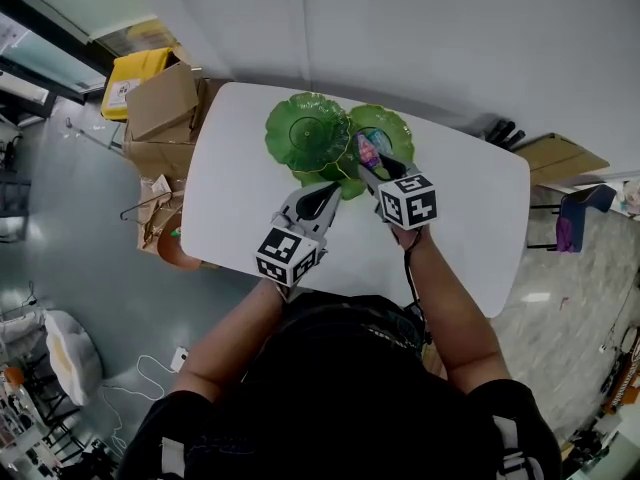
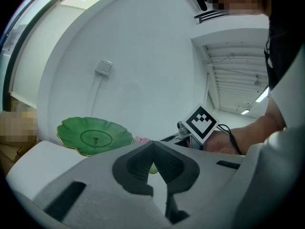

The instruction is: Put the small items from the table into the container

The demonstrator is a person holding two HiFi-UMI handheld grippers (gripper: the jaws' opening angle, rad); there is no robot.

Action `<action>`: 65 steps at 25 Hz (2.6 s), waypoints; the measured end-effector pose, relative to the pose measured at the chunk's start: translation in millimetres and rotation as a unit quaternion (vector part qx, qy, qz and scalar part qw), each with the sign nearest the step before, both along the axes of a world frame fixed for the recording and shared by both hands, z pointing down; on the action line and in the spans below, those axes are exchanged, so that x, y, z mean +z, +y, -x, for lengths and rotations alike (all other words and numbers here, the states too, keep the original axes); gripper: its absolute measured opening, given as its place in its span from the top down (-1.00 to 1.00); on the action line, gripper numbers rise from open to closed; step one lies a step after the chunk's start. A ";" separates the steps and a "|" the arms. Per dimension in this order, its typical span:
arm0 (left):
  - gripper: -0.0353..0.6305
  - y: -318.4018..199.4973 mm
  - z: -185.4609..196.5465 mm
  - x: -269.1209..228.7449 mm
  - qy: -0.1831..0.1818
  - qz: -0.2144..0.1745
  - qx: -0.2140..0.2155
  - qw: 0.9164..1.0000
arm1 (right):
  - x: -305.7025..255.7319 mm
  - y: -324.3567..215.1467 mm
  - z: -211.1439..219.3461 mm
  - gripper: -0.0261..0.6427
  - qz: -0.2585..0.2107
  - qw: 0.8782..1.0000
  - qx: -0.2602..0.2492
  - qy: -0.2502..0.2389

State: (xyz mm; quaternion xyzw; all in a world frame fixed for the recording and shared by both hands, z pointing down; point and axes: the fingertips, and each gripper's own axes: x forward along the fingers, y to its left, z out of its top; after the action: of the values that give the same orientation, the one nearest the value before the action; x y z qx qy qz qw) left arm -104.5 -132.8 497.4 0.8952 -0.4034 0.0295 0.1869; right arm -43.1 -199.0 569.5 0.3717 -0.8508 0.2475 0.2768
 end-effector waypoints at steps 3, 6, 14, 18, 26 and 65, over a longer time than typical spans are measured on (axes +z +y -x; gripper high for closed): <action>0.87 -3.1 -3.2 8.7 0.002 0.010 -0.001 1.000 | 7.0 -4.9 0.6 0.38 0.014 1.000 -0.009 0.008; 0.87 -6.7 -5.4 15.9 0.002 0.017 -0.002 1.000 | 13.4 -9.1 3.7 0.38 0.024 0.999 -0.018 0.013; 0.87 -11.1 -6.8 29.6 0.003 0.030 -0.004 1.000 | 36.1 -12.2 7.3 0.38 0.065 0.997 -0.032 0.033; 0.87 -10.5 -6.2 32.3 0.004 0.033 -0.006 0.999 | 40.5 -13.6 6.5 0.38 0.073 0.996 -0.032 0.038; 0.87 -9.2 -1.3 32.2 0.005 0.033 -0.012 0.999 | 44.0 -11.9 7.9 0.38 0.078 0.996 -0.034 0.042; 0.87 37.0 7.5 -69.4 0.006 -0.084 -0.005 0.996 | -159.3 74.4 9.9 0.87 -0.229 0.970 -0.021 -0.079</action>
State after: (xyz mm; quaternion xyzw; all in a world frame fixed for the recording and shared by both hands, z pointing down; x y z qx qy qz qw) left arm -112.0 -95.8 427.9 0.9061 -0.4073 -0.0111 0.1137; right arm -53.0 -124.7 410.2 0.3865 -0.9117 0.0685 0.1211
